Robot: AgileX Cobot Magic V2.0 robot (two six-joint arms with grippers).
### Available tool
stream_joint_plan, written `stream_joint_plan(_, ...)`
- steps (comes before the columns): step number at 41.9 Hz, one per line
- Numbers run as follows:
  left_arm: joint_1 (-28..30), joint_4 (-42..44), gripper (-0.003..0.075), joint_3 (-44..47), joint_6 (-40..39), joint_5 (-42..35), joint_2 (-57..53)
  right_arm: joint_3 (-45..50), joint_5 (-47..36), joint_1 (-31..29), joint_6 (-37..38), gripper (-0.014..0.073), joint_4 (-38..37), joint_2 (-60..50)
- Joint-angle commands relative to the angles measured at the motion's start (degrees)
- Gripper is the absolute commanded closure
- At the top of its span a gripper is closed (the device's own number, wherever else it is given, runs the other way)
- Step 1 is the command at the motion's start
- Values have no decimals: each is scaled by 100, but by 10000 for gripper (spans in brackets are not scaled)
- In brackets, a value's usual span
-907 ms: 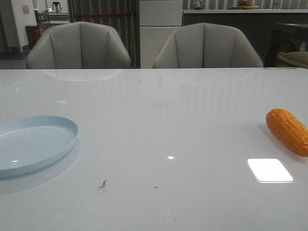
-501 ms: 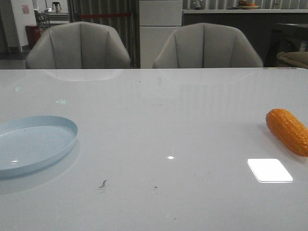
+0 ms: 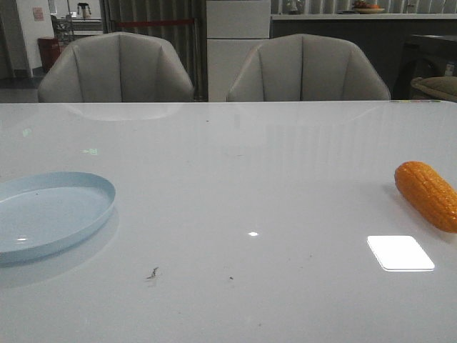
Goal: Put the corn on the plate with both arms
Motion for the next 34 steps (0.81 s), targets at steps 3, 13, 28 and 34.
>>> stream_joint_plan(3, 2, 16, 631, 23, -5, -554, -73, -102, -740, -29, -22, 538, 25, -124)
stream_joint_plan(13, 2, -310, 631, -154, -5, -1721, -73, -201, -2370, -24, -18, 538, 198, -124)
stream_joint_plan(28, 2, 199, 631, -2406, -5, -1491, 593, -3294, -1282, -24, -18, 538, 139, 920)
stream_joint_plan(34, 2, 624, 631, -3401, -5, -1189, 1727, -3952, -1292, -24, -18, 538, 139, 2104)
